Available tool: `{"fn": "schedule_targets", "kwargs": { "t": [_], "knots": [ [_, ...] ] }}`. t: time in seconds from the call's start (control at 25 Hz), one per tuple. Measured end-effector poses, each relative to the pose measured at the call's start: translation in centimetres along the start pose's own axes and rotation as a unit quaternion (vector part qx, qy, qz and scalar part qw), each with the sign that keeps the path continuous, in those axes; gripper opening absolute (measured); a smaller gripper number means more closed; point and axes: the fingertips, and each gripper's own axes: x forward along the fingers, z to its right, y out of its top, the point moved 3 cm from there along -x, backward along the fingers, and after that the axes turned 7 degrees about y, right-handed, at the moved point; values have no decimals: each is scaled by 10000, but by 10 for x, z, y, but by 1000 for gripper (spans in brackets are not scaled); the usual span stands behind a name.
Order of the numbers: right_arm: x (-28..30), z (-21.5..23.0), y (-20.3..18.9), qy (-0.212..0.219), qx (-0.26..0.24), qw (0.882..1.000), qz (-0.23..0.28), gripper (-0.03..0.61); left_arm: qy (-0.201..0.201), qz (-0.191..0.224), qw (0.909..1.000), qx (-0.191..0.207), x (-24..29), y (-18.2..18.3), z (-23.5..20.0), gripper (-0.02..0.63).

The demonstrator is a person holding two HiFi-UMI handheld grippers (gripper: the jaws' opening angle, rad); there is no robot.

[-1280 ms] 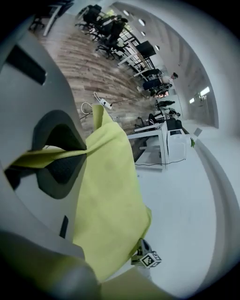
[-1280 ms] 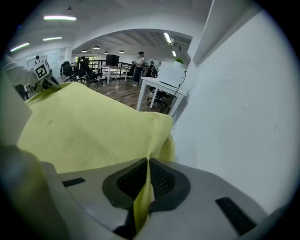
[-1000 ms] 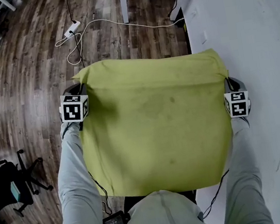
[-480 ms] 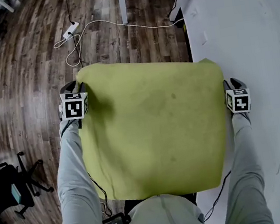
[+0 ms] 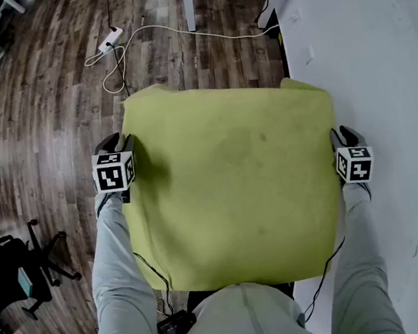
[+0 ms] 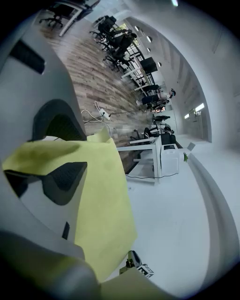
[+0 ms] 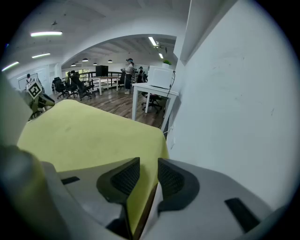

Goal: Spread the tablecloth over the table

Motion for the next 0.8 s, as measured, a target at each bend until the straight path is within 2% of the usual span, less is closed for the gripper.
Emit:
{"fn": "schedule_targets", "kwargs": {
  "t": [0.12,0.32,0.8],
  "knots": [
    [0,-14,4,208,74,9997,39,130,-33,-87,9999,-105,-7,-9,0,163],
    [-9,-32,1,353,78,9993,125,138,-226,-215,9981,-530,-20,-31,-4,206],
    [-83,-114,11,675,-527,9938,709,138,-164,513,9945,-894,-128,-45,-31,207]
  ]
}}
